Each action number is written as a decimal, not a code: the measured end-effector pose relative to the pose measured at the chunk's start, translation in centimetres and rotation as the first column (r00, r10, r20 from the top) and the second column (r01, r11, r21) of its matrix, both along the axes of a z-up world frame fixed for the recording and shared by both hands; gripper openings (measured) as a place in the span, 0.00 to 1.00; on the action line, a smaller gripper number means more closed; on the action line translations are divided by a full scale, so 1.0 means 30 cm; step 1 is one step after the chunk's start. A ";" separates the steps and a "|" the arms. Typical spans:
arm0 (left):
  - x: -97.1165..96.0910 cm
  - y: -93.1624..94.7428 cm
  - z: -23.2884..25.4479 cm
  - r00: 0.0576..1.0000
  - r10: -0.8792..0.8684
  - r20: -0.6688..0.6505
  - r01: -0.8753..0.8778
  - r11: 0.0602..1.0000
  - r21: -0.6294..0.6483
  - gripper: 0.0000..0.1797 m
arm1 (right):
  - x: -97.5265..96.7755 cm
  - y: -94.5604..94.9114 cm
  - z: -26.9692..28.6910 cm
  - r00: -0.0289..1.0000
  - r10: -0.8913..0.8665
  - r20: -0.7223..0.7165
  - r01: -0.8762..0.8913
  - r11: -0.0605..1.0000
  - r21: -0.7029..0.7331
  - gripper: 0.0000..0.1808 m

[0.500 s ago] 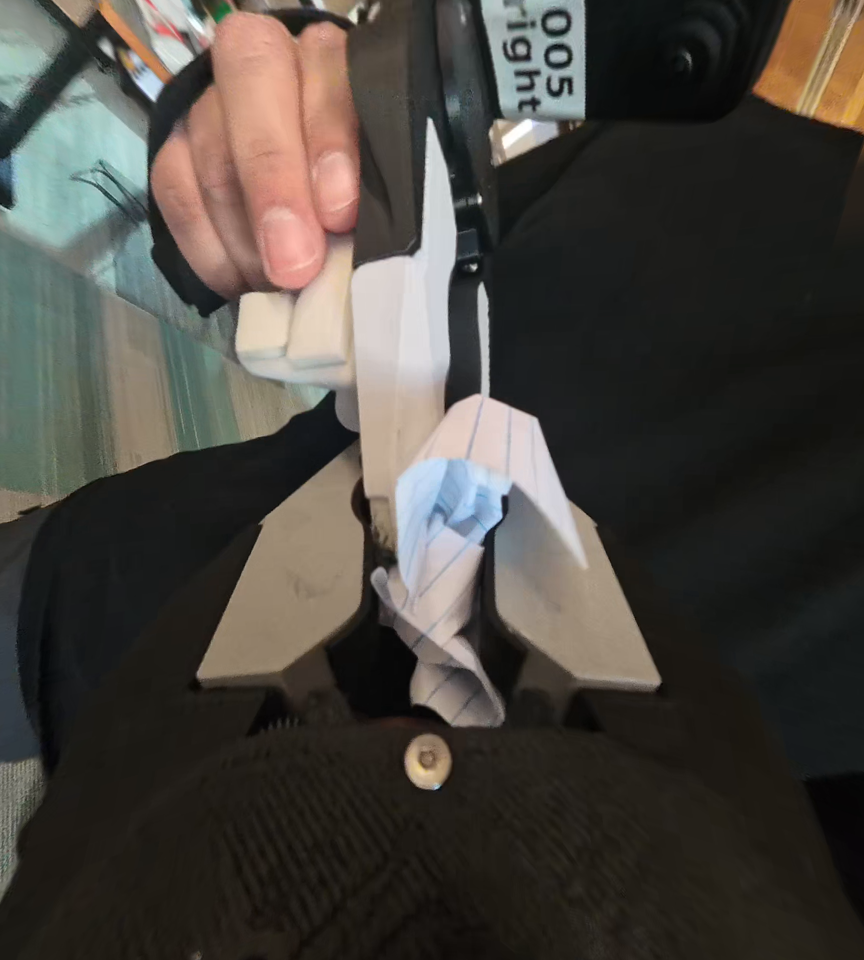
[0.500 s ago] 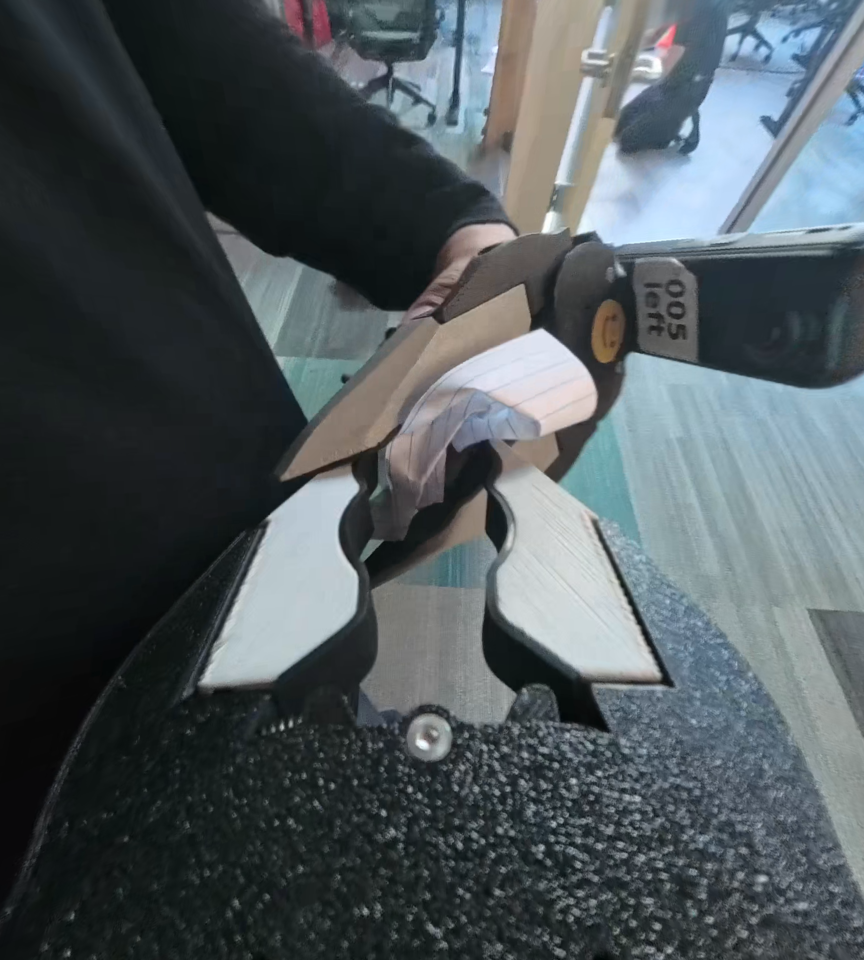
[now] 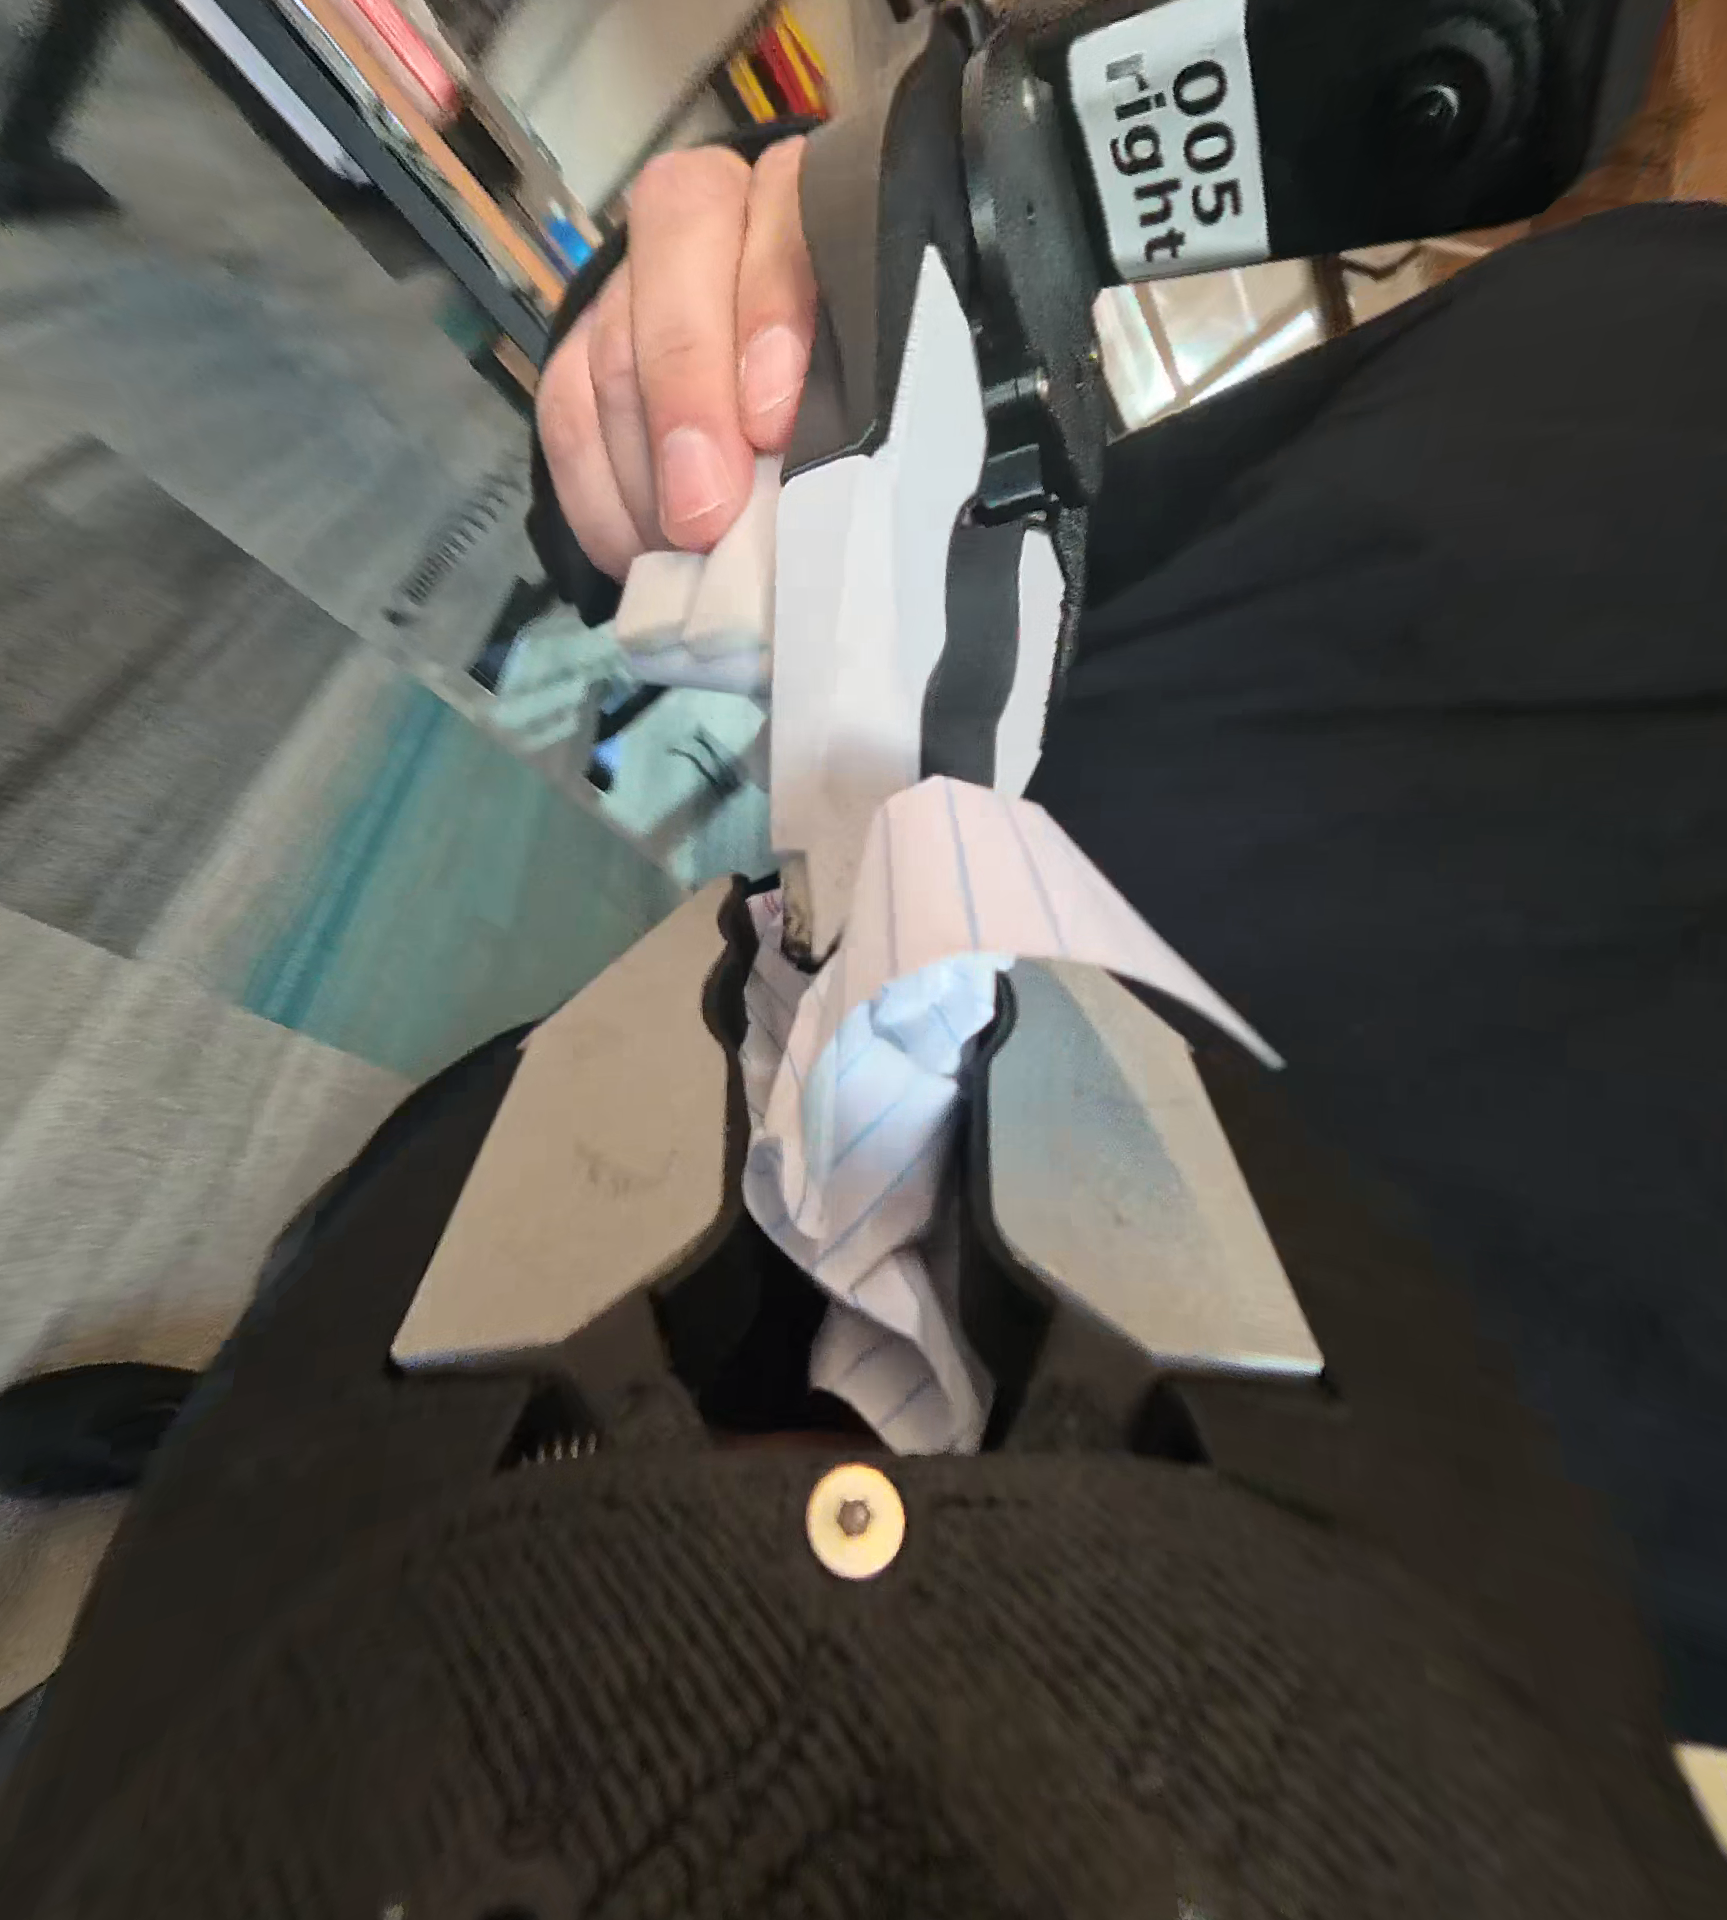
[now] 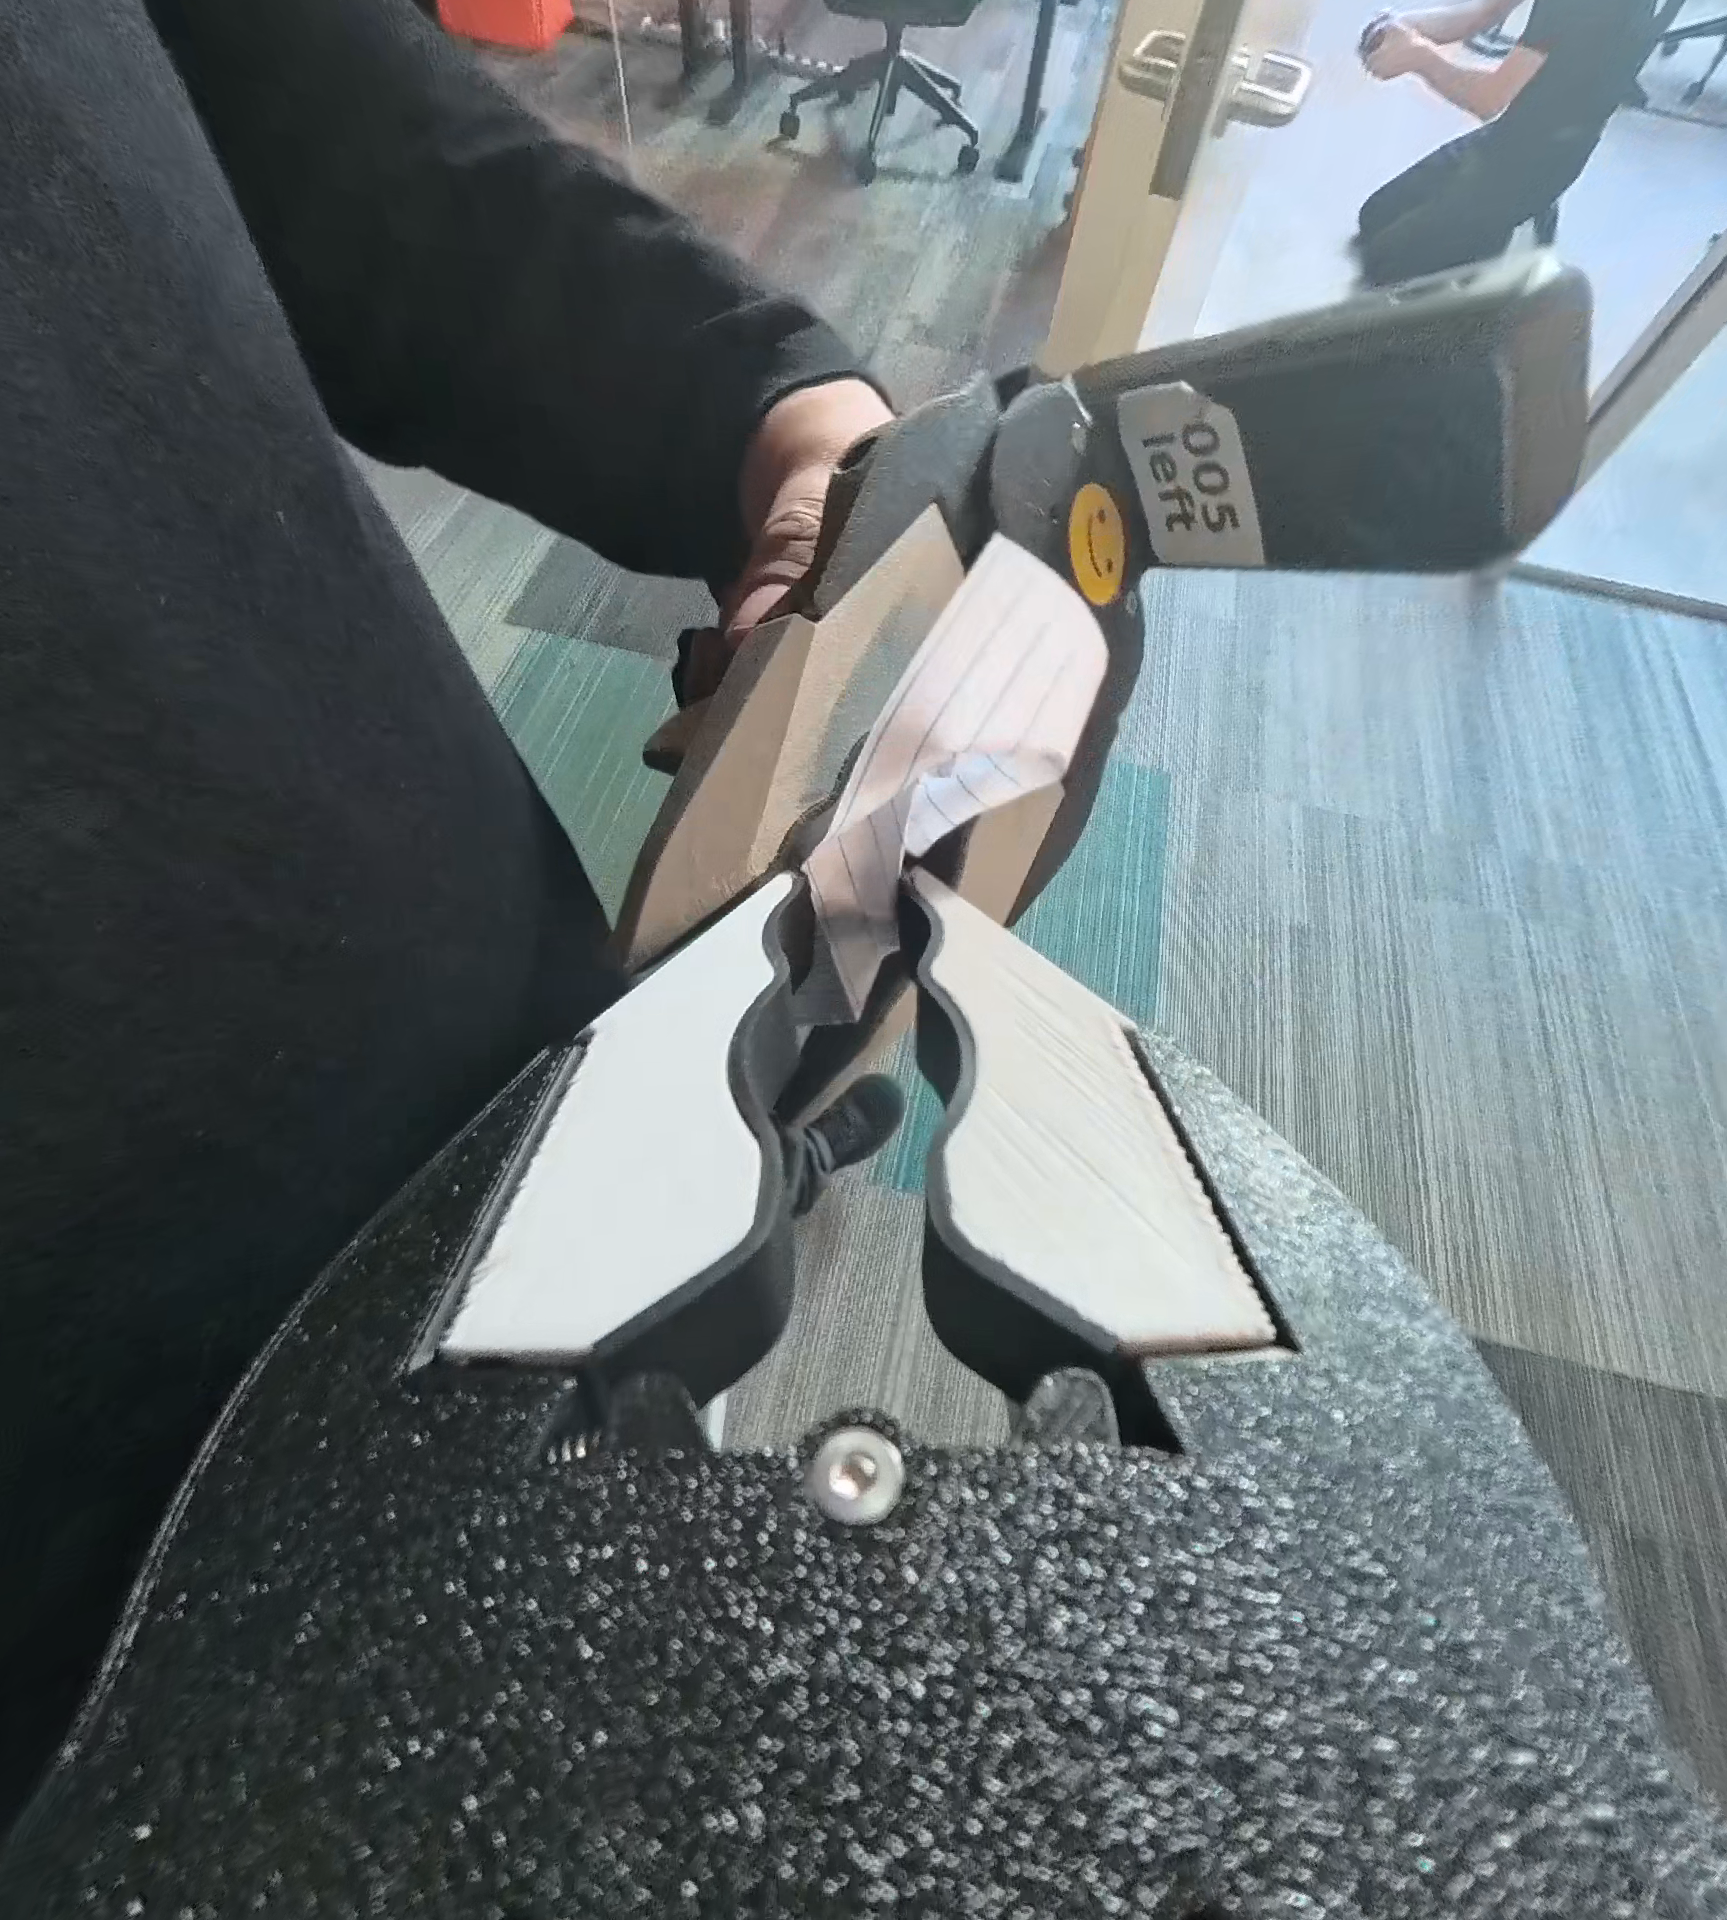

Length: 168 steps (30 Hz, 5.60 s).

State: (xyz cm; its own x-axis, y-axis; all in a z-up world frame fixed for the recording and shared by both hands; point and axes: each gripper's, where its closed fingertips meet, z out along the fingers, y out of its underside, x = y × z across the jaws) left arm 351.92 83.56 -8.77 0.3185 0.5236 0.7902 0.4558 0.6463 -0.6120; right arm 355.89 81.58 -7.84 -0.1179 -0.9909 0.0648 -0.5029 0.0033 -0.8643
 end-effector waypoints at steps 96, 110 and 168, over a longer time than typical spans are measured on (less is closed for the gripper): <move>4.869 -4.878 -0.090 -0.217 0.908 -0.360 -0.496 -0.420 -0.760 0.12 | 4.692 -4.759 0.123 0.722 0.615 0.317 -0.688 0.687 0.235 0.18; 6.313 -5.388 0.460 -0.198 0.727 -0.658 -0.273 -0.685 -0.675 0.12 | 5.808 -5.219 0.170 0.862 0.327 0.387 -0.365 0.930 0.027 0.16; 7.695 -9.688 -0.276 0.367 0.928 -0.057 -0.499 0.145 -0.855 0.13 | 7.532 -9.652 0.082 0.855 -0.121 0.504 0.150 0.989 -0.017 0.11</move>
